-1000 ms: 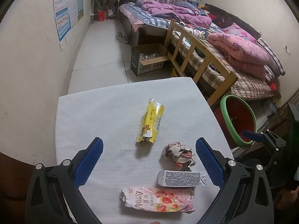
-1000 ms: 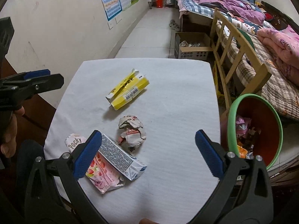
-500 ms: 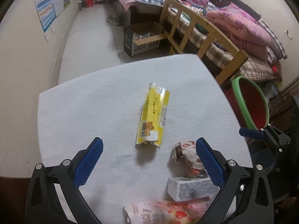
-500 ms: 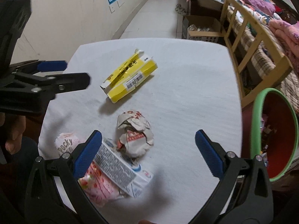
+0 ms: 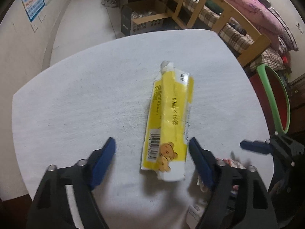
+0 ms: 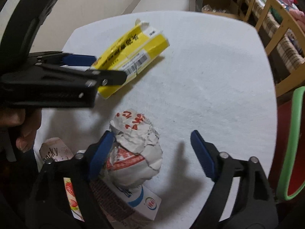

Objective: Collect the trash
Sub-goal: 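Grasp the crumpled white paper with the right tool while the left tool grasps the yellow cartons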

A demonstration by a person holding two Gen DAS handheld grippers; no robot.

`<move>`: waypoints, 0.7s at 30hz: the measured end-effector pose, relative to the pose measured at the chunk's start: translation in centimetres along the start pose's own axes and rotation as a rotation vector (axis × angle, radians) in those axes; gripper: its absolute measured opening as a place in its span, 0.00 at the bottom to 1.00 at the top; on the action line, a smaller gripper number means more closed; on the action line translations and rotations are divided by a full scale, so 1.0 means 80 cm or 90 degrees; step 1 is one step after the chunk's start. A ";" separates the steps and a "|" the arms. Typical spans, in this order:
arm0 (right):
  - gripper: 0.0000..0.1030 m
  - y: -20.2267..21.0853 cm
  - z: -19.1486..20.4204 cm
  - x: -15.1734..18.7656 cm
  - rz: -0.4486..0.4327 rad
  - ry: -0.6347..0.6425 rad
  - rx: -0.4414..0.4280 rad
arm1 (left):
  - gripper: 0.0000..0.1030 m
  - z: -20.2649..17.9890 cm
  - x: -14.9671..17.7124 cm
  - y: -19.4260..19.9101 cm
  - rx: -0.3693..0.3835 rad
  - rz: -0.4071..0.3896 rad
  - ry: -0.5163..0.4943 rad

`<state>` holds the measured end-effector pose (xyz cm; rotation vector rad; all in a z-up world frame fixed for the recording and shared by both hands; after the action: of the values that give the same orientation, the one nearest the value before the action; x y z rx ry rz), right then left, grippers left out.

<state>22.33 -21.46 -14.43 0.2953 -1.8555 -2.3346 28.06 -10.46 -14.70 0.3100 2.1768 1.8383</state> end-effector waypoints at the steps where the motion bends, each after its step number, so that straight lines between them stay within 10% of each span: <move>1: 0.73 -0.003 0.001 0.000 0.004 0.003 -0.005 | 0.68 -0.001 -0.001 -0.002 0.003 0.001 -0.002; 9: 0.44 -0.016 0.014 0.004 0.029 0.028 -0.020 | 0.49 -0.005 -0.002 -0.014 0.012 0.020 -0.016; 21: 0.39 0.032 0.014 0.005 -0.025 0.015 -0.006 | 0.42 0.001 0.008 0.031 -0.024 -0.029 -0.008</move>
<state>21.66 -21.06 -11.71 0.3601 -1.8435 -2.3535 27.42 -9.78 -12.35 0.2614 2.1204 1.8467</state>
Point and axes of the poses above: each gripper's, at about its wrist camera, not at the fingertips, and y roughly against the way its jaws point, z to its left, x to its underside, the point moved 6 cm from there along -y, roughly the way its jaws point, and after that the axes turned 12 degrees about z, right-handed, at the moved point
